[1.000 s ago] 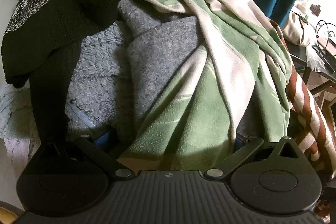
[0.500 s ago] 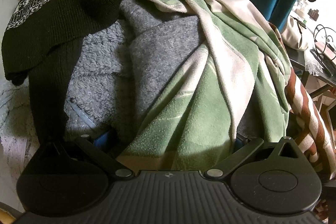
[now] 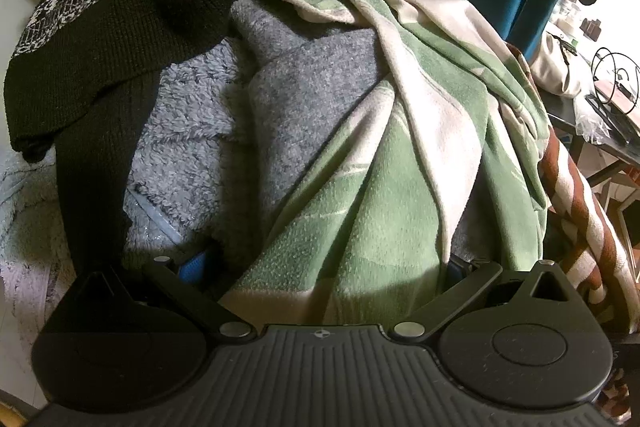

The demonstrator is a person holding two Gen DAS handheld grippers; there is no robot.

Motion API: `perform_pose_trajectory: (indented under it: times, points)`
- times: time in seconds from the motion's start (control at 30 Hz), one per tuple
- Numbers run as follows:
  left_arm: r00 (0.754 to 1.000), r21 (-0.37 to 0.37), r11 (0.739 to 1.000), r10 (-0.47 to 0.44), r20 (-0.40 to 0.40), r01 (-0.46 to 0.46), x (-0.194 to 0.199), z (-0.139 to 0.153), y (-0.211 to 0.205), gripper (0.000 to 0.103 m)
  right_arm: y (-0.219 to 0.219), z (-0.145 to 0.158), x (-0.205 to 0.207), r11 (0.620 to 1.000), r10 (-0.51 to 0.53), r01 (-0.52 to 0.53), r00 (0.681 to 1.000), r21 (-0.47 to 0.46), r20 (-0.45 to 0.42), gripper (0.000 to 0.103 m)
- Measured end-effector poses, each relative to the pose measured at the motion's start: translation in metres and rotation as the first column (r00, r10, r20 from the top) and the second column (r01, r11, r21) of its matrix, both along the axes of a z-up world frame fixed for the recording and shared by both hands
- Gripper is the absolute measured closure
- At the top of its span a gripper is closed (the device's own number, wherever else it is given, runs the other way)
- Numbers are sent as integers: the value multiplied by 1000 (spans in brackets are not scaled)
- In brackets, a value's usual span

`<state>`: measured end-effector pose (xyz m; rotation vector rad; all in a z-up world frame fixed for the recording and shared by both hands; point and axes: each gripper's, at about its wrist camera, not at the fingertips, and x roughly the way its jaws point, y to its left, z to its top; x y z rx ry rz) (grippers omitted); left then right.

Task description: Fold clothes

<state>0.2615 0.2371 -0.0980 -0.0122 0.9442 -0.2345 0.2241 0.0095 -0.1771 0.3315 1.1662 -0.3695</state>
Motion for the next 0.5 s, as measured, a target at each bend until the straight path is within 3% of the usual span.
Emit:
perform_pose_trajectory:
  times: [0.5]
  points:
    - [1000,-10,1000,15,8,-14,-21,-5,-6,0,0,-10,8,998,55,-55,998,14,-24,1]
